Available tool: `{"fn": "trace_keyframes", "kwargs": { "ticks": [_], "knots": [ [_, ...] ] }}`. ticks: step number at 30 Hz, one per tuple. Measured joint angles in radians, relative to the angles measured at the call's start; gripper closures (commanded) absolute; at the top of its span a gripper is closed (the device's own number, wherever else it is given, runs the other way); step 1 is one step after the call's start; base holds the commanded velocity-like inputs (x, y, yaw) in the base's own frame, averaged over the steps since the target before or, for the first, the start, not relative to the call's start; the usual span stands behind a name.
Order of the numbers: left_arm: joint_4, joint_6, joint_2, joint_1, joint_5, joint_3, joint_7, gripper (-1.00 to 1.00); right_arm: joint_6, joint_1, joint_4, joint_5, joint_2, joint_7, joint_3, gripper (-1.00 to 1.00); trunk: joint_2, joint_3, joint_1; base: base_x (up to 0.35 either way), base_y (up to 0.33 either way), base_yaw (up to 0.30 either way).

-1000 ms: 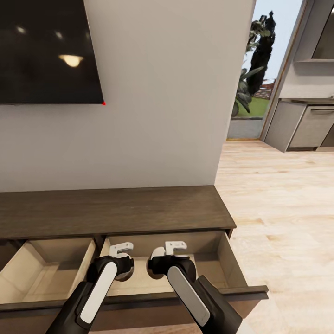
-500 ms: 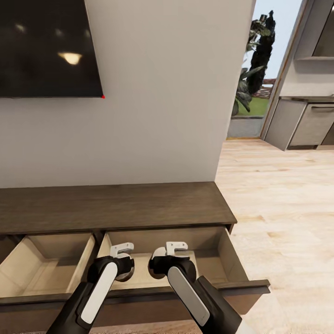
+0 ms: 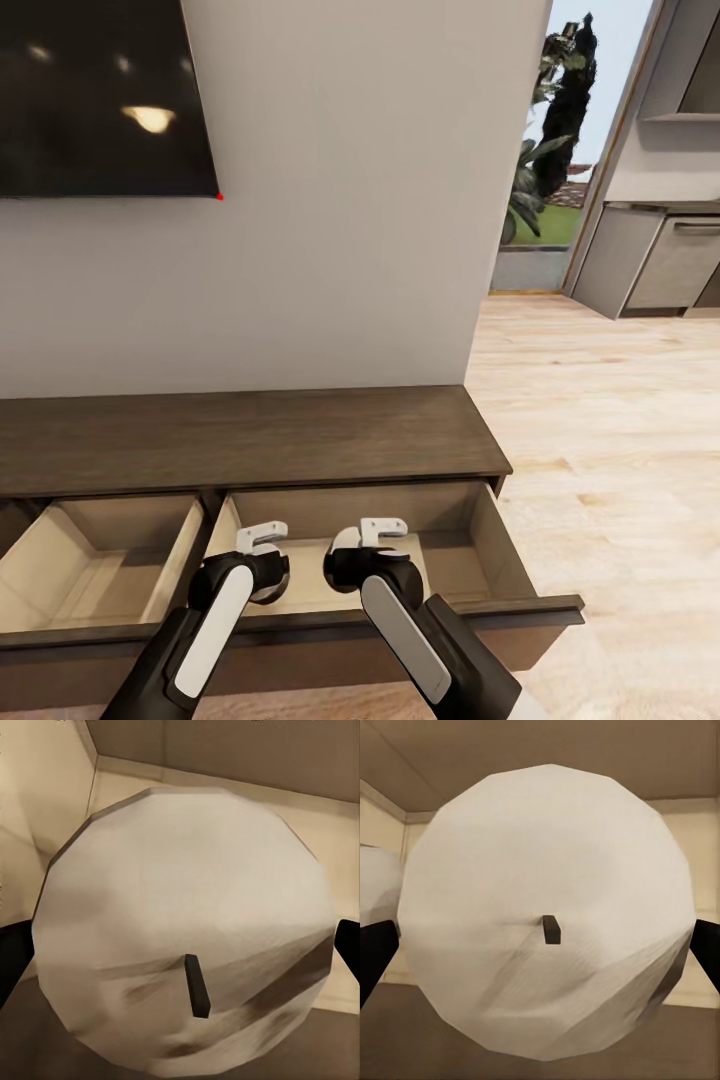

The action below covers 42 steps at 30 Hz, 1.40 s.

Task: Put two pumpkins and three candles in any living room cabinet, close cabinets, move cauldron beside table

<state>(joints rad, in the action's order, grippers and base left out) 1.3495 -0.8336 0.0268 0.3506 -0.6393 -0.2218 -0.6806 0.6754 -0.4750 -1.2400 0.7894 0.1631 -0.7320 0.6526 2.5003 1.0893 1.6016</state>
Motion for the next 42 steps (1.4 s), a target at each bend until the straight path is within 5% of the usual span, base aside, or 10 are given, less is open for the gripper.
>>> {"fn": "trace_keyframes", "kwargs": {
  "ticks": [34, 42],
  "knots": [
    [0.004, -0.001, -0.001, 0.000, -0.001, 0.000, 0.000, 1.00, 0.000, -0.001, 0.000, -0.001, 0.000, -0.001, -0.004, 1.00, 0.000, 0.000, 0.000, 0.024, 0.007, 0.000],
    [0.001, -0.002, -0.001, 0.000, -0.001, 0.000, 0.001, 1.00, 0.001, -0.001, 0.000, -0.001, 0.000, -0.002, -0.004, 1.00, 0.002, 0.031, 0.004, 0.000, 0.000, 0.000]
  ]
}}
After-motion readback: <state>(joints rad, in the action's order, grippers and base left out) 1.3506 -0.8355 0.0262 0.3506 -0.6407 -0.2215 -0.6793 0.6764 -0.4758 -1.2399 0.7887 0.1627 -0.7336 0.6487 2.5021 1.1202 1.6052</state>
